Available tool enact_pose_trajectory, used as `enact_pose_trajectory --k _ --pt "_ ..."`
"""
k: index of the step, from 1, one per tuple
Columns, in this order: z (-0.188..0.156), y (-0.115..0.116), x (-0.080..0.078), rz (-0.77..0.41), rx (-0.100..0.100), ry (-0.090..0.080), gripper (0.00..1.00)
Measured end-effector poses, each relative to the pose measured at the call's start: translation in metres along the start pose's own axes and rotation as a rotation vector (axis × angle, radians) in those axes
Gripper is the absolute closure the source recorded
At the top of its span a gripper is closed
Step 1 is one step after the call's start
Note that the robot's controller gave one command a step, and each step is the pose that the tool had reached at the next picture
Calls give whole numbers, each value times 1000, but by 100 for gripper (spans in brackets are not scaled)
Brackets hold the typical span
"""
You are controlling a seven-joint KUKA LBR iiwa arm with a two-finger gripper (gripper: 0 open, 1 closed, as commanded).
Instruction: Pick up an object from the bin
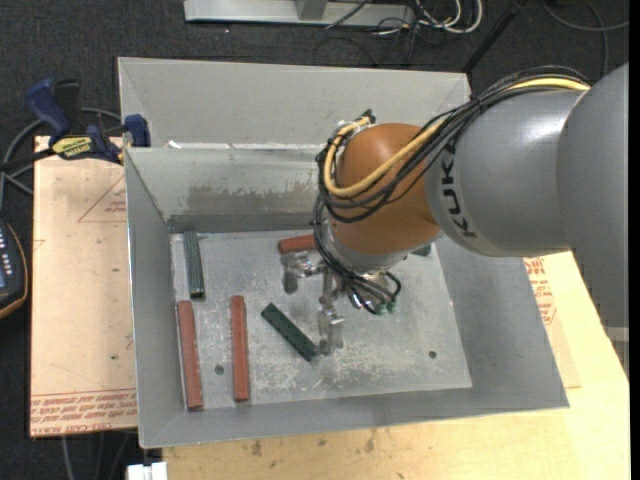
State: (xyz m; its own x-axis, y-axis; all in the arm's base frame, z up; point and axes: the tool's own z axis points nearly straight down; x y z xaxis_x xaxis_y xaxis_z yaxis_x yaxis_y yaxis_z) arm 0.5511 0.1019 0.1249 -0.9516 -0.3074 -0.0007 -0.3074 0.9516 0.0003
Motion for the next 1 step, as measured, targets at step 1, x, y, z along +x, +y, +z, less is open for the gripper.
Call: enact_pose_trajectory --k 1 --pt "57 36 2 76 -3 1 0"
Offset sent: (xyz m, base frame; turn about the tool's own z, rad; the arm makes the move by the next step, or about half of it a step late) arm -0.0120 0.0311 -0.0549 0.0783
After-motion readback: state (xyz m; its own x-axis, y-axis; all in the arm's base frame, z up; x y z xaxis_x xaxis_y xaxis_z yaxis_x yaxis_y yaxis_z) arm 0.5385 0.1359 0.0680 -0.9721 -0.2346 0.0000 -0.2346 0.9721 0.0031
